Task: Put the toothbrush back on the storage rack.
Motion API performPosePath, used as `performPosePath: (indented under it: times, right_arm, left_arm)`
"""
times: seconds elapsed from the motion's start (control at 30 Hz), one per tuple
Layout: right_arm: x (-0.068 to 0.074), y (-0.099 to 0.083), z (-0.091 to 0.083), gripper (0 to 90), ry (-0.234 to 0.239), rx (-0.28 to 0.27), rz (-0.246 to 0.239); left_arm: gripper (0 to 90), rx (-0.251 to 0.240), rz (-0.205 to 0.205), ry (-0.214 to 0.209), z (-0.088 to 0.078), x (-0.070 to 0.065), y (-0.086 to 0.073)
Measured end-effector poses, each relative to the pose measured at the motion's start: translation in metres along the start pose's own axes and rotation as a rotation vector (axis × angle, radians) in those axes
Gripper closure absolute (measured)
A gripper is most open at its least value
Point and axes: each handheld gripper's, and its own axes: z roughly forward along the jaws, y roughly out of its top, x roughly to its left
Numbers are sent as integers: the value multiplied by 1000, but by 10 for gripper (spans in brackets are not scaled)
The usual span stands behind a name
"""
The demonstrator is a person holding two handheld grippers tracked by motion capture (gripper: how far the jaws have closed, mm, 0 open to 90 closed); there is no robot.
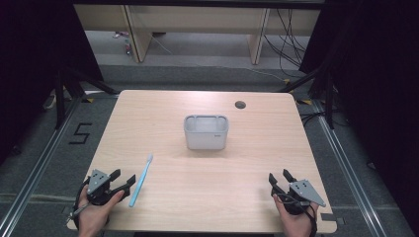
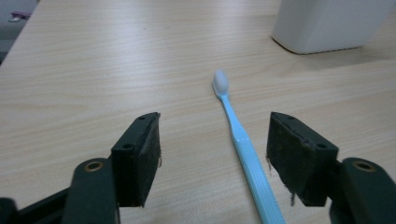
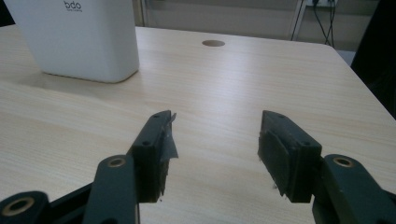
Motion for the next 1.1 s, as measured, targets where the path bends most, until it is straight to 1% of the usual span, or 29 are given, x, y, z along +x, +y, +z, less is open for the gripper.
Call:
performPosePath:
  times: [0.03,0.07,0.1,0.13,0.17,0.2,0.23,0.27,0.33,0.37,0.4,0.43,0.47,0.5,0.53,0.57,0.6,0.63,0.67,0.7,0.73,0.83,0.9,0.93,0.97,1.03,1.07,1.1]
  right_arm:
    - [0,0,1,446,-1,0,0]
    - [1,0,1,445,4,4,9]
    - [0,0,1,446,-3,8,7]
    - [-2,0,2,446,-10,-3,-18]
    - [-2,0,1,447,-5,-2,-11]
    - [-2,0,1,447,-5,-2,-11]
    - [0,0,1,449,3,8,25]
    - [-2,0,2,450,-9,0,-6]
    - [-1,1,1,451,11,26,16]
    - [-1,1,1,451,11,26,16]
    - [-2,1,2,450,2,8,-6]
    - [-2,1,2,450,2,8,-6]
    - [-2,1,3,450,1,11,-7]
    - [-1,1,2,450,9,42,9]
    - [-1,1,2,450,9,42,9]
    - [1,1,2,450,-3,36,32]
    - [2,1,3,449,-5,37,33]
    - [0,1,4,448,4,31,5]
    - [0,2,3,447,-2,36,2]
    - [0,2,4,447,-1,33,0]
    - [0,2,4,446,-1,32,-1]
    - [0,1,4,444,7,39,8]
    - [0,2,4,441,9,39,9]
    - [-1,2,4,441,3,36,-13]
    - [-1,2,4,441,3,36,-13]
    - [2,2,3,440,3,66,25]
    - [-1,2,4,440,1,45,-18]
    - [-1,2,4,440,1,45,-18]
  left_arm:
    - [377,5,-6,1,0,-1,2]
    - [379,30,3,9,-1,-4,7]
    - [382,30,3,9,-1,-4,7]
    - [381,76,16,12,-1,-7,13]
    - [375,132,20,17,-2,-9,17]
    - [367,132,20,17,-2,-9,17]
    - [361,218,47,14,-1,-10,24]
    - [360,218,47,14,-1,-10,24]
    - [356,285,118,11,-1,-10,33]
    - [356,313,133,15,0,-12,38]
    - [347,375,164,23,3,-15,46]
    - [341,375,164,23,3,-15,46]
    - [341,404,169,32,6,-17,50]
    - [338,440,180,34,9,-18,53]
    - [338,481,185,40,11,-20,56]
    - [341,516,183,50,15,-21,59]
    - [343,548,182,60,18,-23,61]
    - [347,600,164,57,23,-25,67]
    - [346,600,164,57,23,-25,67]
    - [345,651,158,39,30,-28,71]
    - [345,651,158,39,30,-28,71]
    - [345,703,139,25,40,-30,75]
    - [353,724,128,14,48,-31,76]
    - [362,762,114,12,55,-34,76]
    - [369,762,114,12,55,-34,76]
    - [385,781,93,5,62,-37,73]
    - [395,797,94,5,65,-37,72]
    - [395,822,105,5,68,-37,72]
